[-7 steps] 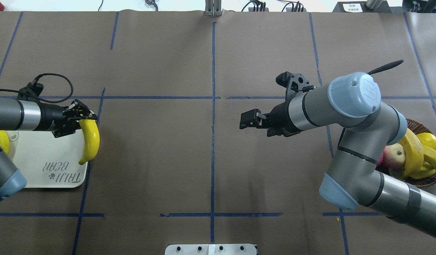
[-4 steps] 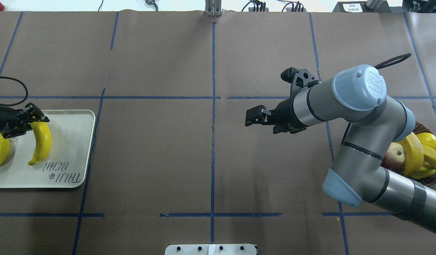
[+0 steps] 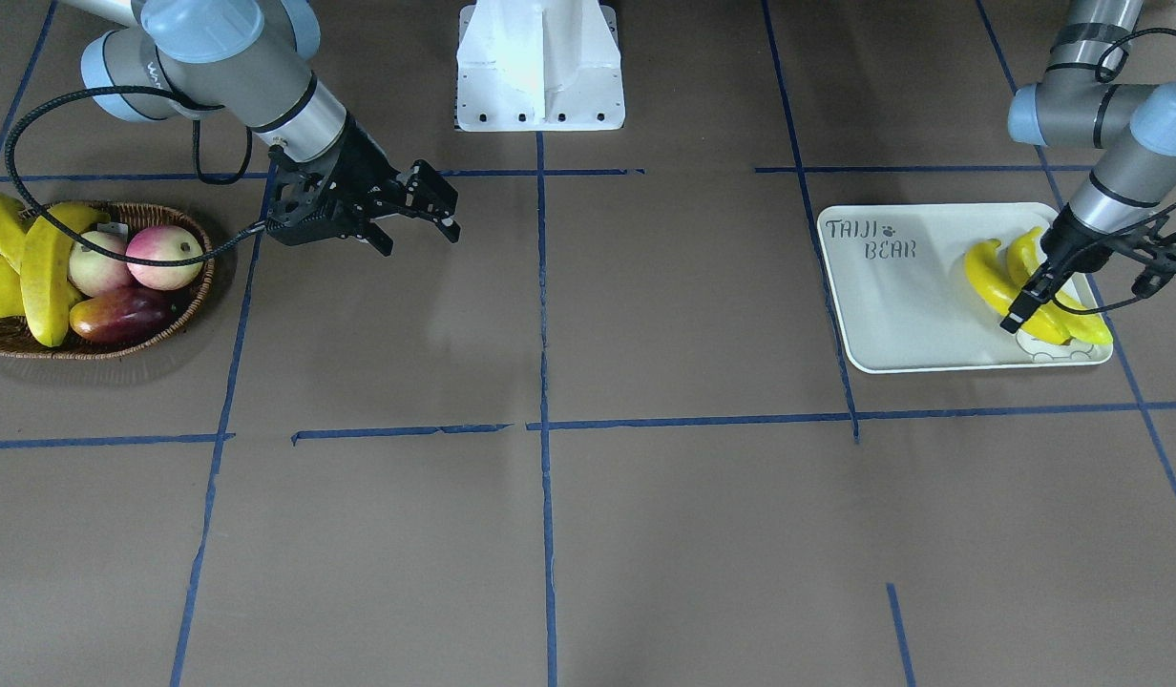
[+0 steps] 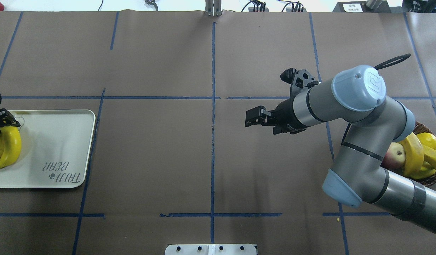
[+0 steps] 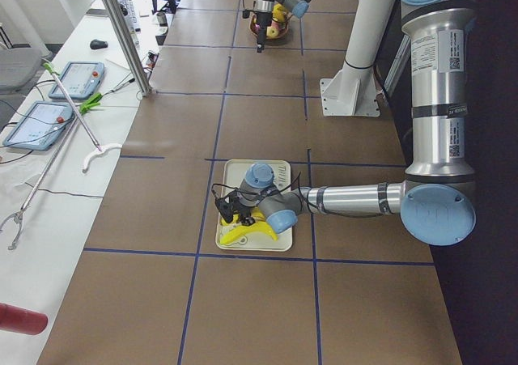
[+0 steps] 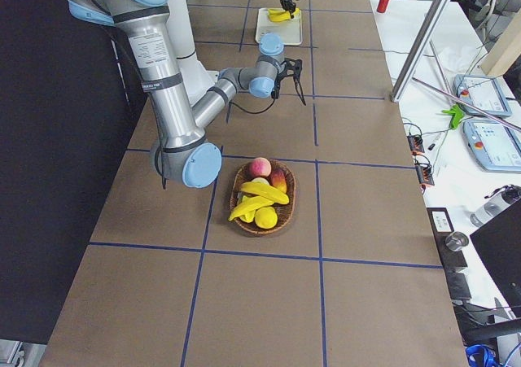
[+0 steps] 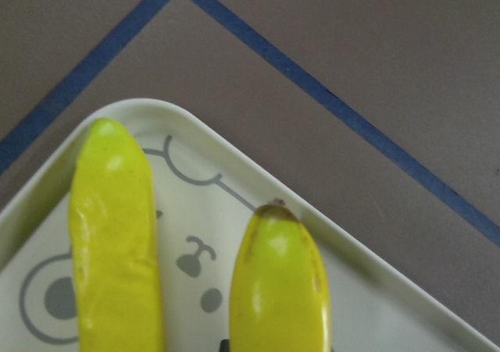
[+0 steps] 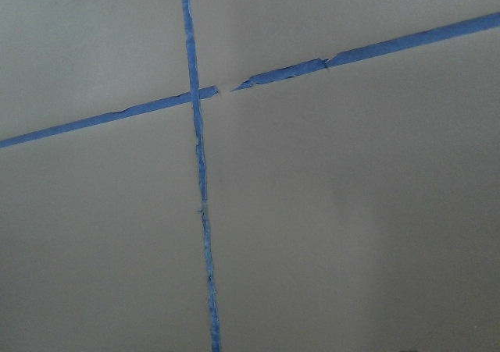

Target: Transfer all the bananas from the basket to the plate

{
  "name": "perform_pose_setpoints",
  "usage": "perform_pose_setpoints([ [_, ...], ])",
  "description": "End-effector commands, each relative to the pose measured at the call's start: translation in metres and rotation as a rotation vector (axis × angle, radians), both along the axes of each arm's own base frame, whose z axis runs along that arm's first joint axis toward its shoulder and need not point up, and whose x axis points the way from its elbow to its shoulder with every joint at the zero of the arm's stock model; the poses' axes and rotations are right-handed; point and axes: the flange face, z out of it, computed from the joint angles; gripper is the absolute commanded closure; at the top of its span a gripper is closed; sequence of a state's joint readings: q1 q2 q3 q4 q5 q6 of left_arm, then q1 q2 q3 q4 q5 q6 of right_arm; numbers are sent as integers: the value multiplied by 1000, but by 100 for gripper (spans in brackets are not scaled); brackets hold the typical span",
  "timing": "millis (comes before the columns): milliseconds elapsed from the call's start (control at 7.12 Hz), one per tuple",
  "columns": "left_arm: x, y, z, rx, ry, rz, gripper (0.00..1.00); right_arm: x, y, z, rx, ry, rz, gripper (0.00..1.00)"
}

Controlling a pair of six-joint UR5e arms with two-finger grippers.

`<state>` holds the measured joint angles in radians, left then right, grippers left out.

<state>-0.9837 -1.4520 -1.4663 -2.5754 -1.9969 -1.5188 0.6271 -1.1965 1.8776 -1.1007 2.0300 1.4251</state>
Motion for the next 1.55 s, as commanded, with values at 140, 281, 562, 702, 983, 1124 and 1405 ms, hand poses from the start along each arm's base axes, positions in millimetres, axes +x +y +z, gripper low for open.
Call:
perform_pose_setpoints([
  [140, -47, -14, -20, -32, 75, -21, 1, -1, 0, 0, 0, 1, -1, 0],
  [281, -50, -16, -43, -26, 97, -13, 1, 2, -1, 0, 0, -1, 1, 0],
  [562, -32, -20, -145, -9, 113, 22, 1, 23, -8, 30, 40, 39, -44, 0],
  [702, -3, -6, -203, 27, 132, 91, 0, 45, -3, 65, 69, 86, -76, 0],
  [983, 77, 21, -254, 102, 183, 255, 0, 97, 11, 134, 154, 194, -129, 0],
  [1124, 94, 26, -263, 109, 195, 286, 0, 142, 16, 167, 191, 239, -154, 0],
  [1405, 99, 28, -268, 115, 203, 296, 0, 213, 30, 231, 288, 354, -218, 0],
])
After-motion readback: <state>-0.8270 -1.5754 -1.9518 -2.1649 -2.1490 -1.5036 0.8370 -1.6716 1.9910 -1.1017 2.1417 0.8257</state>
